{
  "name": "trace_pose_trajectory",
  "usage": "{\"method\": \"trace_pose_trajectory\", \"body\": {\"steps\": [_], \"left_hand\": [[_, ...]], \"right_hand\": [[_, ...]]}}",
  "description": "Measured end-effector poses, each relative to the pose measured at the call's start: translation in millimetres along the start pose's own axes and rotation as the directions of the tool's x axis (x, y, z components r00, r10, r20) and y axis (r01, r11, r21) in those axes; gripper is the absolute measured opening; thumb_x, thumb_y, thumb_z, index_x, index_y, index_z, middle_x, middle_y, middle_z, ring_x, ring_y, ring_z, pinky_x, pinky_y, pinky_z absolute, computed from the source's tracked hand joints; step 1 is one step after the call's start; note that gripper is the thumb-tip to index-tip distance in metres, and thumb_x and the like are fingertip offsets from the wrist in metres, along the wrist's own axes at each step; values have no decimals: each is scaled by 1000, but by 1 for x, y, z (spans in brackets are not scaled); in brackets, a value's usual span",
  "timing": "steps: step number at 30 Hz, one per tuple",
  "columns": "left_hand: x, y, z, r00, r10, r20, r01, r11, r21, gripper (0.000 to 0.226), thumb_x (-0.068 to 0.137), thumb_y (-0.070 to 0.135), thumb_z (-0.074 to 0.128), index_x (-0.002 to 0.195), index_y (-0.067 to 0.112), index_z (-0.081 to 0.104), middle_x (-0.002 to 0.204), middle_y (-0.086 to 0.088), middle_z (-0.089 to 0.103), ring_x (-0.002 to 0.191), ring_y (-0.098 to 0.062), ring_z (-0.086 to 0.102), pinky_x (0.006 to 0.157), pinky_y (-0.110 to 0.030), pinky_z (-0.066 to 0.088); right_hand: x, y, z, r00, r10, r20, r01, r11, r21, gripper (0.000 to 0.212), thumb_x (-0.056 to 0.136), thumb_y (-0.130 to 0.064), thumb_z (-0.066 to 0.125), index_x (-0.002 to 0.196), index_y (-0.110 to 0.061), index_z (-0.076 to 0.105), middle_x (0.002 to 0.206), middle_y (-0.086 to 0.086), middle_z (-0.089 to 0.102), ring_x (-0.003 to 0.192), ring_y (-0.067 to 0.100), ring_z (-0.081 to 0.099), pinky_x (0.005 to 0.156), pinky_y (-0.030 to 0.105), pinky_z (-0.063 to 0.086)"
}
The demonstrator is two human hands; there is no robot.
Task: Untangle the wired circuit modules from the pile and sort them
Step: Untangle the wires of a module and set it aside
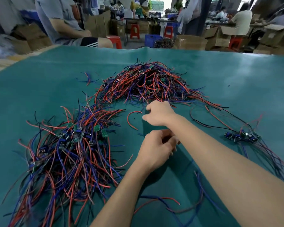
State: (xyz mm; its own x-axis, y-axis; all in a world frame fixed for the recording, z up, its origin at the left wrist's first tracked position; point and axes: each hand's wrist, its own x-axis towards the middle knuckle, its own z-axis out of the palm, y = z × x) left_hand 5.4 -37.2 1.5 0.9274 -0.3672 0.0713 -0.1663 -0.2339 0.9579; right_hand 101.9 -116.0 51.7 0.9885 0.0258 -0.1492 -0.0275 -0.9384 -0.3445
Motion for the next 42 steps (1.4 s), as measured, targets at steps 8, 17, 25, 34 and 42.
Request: {"method": "trace_pose_trajectory", "body": {"steps": [8,17,25,34,42], "left_hand": [[4,-3,0,984,-11,-180,-11,992,-125,9,91,13,57,92,14,66,68,-3,64,55,-19,58,50,-33,53],[7,-5,2,957,-57,-284,-8,974,-225,15,96,9,55,108,17,55,76,-2,62,52,-19,59,56,-36,52],[7,-9,0,956,-42,-291,-20,979,-205,8,96,10,56,97,18,54,71,-6,65,53,-19,59,57,-35,51],[9,-7,1,953,-72,-294,-2,969,-246,8,98,12,53,104,17,55,75,-7,66,52,-20,59,58,-35,51],[6,-2,-1,953,-63,-296,18,988,-151,23,102,27,52,96,8,63,78,-9,74,61,-20,63,65,-36,54]], "right_hand": [[-25,34,-30,955,99,-279,-1,944,329,11,81,-8,71,87,-8,80,92,14,76,93,30,70,74,34,53],[-56,70,-19,919,173,-354,46,846,532,14,78,-10,78,72,-23,81,64,-7,74,63,12,67,71,33,58],[-25,49,3,949,153,-276,-152,988,27,32,89,-50,70,96,-18,69,101,7,68,98,32,65,74,35,48],[-64,61,-16,981,76,-180,-45,985,169,47,96,-35,66,61,-7,51,58,5,52,65,28,53,59,33,37],[-133,74,0,980,-185,71,93,744,662,22,95,-20,72,75,-15,66,61,-3,59,57,11,49,54,19,37]]}}
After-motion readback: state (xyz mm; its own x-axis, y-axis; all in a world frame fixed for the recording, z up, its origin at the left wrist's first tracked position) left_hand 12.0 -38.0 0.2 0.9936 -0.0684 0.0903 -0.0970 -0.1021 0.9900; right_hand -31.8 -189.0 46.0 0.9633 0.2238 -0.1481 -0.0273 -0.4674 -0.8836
